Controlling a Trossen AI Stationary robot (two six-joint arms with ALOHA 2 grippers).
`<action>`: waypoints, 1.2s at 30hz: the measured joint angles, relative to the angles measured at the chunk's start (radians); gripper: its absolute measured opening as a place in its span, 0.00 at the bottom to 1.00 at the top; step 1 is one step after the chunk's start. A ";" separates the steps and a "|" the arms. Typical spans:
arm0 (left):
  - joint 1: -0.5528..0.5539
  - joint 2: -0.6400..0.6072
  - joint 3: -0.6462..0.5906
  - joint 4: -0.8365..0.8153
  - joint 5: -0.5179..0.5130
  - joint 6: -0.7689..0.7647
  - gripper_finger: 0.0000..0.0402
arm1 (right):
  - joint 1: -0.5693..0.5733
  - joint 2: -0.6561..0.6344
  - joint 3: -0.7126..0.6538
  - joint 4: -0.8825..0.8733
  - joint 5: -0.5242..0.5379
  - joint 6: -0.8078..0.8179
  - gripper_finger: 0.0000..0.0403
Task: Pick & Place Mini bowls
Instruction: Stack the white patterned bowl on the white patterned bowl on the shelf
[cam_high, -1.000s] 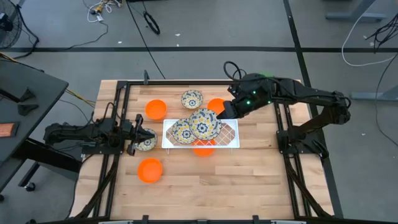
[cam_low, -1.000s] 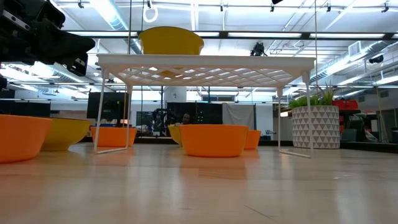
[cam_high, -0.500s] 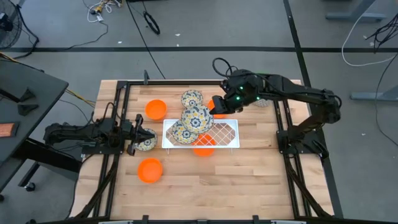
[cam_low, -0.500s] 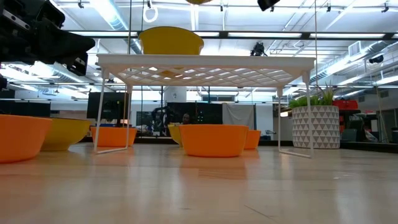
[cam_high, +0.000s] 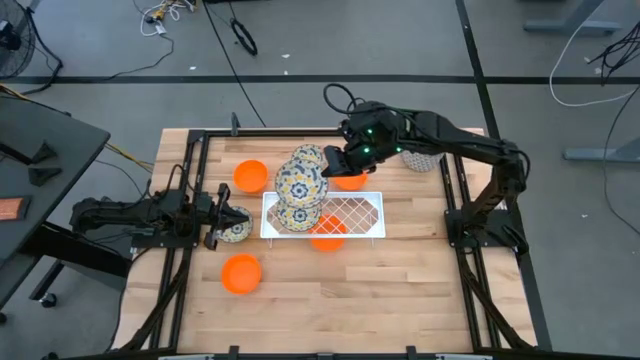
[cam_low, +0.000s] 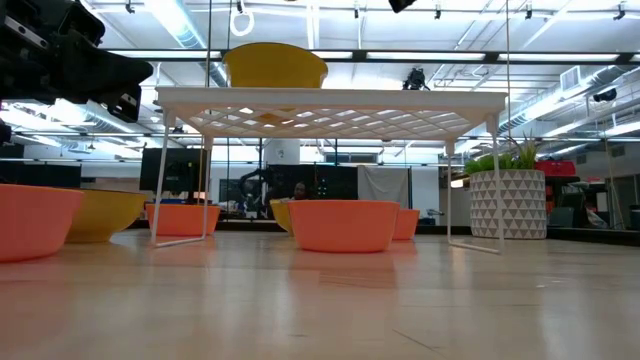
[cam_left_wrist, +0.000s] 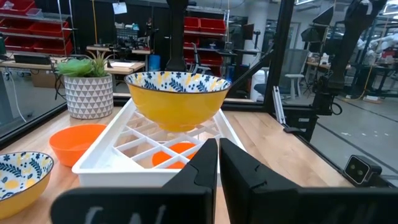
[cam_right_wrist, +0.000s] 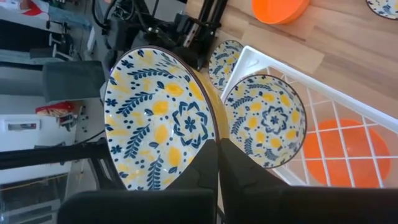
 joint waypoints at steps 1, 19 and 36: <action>0.000 0.000 0.000 0.000 0.000 0.000 0.06 | 0.000 0.006 0.008 -0.004 -0.001 0.000 0.00; 0.000 0.000 0.000 0.000 0.000 0.000 0.06 | 0.001 0.045 0.007 -0.037 -0.014 -0.029 0.00; 0.000 0.000 0.000 0.002 0.000 0.000 0.06 | 0.001 0.098 0.006 -0.056 -0.043 -0.089 0.00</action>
